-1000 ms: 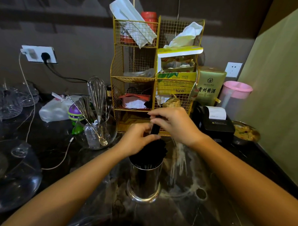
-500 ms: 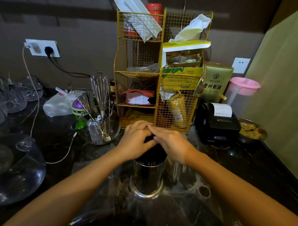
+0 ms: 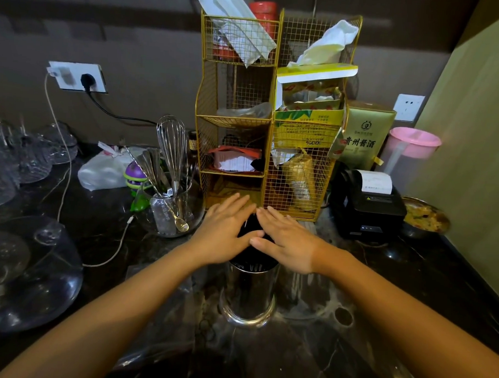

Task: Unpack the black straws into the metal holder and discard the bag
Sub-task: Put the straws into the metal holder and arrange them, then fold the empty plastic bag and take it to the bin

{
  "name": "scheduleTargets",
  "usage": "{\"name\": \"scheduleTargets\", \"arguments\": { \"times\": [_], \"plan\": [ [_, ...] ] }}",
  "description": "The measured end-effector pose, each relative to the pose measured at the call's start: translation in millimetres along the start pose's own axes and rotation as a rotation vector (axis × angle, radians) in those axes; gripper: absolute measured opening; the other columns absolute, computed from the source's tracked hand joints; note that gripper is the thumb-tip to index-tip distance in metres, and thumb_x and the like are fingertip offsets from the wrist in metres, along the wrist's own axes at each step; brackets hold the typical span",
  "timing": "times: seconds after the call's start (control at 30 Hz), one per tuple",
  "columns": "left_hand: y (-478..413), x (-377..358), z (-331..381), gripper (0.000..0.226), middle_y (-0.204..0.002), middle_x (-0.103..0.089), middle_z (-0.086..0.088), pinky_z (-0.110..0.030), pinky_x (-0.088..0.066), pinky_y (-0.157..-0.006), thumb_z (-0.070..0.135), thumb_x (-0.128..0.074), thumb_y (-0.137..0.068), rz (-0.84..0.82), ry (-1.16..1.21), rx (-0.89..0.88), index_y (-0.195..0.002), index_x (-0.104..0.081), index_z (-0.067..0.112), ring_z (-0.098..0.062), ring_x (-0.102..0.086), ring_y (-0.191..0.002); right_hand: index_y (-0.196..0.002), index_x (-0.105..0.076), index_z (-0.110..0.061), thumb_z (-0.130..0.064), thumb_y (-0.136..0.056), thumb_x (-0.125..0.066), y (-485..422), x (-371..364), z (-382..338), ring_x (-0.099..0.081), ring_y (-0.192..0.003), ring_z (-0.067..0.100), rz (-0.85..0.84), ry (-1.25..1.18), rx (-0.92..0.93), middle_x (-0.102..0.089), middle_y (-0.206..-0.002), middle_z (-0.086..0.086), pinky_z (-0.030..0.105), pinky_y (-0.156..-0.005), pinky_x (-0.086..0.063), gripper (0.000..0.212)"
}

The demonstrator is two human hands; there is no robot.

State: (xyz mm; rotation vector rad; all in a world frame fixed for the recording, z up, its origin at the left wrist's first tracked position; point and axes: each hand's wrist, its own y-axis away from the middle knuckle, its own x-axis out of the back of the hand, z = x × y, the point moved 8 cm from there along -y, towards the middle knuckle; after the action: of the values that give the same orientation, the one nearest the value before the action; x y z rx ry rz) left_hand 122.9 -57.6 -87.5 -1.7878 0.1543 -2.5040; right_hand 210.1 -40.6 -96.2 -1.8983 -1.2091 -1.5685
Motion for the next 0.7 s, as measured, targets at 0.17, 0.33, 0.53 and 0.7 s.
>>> {"name": "scheduleTargets", "arguments": {
  "times": [0.17,0.33,0.53,0.7],
  "plan": [
    [6,22,-8,0.065,-0.150,0.014,0.005,-0.044,0.007,-0.115,0.062,-0.016,-0.084,0.081,-0.111,-0.015,-0.134,0.012,0.032,-0.009,0.019,-0.135,-0.142,0.014,-0.016,-0.050,-0.092,-0.023,3,24,-13,0.015,-0.141,0.009,0.155,-0.075,0.024,0.015,-0.156,0.000,0.032,-0.115,0.006,0.071],
    [36,53,-34,0.071,-0.139,0.021,0.011,-0.042,0.007,-0.114,0.069,-0.001,-0.067,0.200,-0.183,0.035,-0.128,0.016,0.036,-0.008,0.023,-0.130,-0.141,0.017,-0.017,-0.051,-0.091,-0.024,1,38,-55,0.019,-0.140,0.008,0.243,-0.068,0.143,0.020,-0.155,-0.001,0.032,-0.117,0.007,0.074],
    [95,47,-82,0.081,-0.141,0.019,0.008,-0.040,0.006,-0.112,0.080,0.004,-0.064,0.197,-0.173,0.141,-0.129,0.016,0.034,-0.011,0.018,-0.133,-0.142,0.015,-0.017,-0.049,-0.091,-0.031,0,8,-122,0.020,-0.137,0.005,0.228,-0.080,0.339,0.016,-0.155,0.000,0.027,-0.116,0.007,0.075],
    [149,2,-132,0.079,-0.151,0.011,0.002,-0.046,0.000,-0.116,0.071,-0.003,-0.064,0.010,-0.136,0.296,-0.129,0.017,0.030,-0.011,0.014,-0.135,-0.143,0.012,-0.014,-0.047,-0.092,-0.033,-16,-53,-145,0.015,-0.141,0.009,0.127,0.058,0.416,0.012,-0.156,0.003,0.024,-0.114,0.008,0.076]
  ]
}}
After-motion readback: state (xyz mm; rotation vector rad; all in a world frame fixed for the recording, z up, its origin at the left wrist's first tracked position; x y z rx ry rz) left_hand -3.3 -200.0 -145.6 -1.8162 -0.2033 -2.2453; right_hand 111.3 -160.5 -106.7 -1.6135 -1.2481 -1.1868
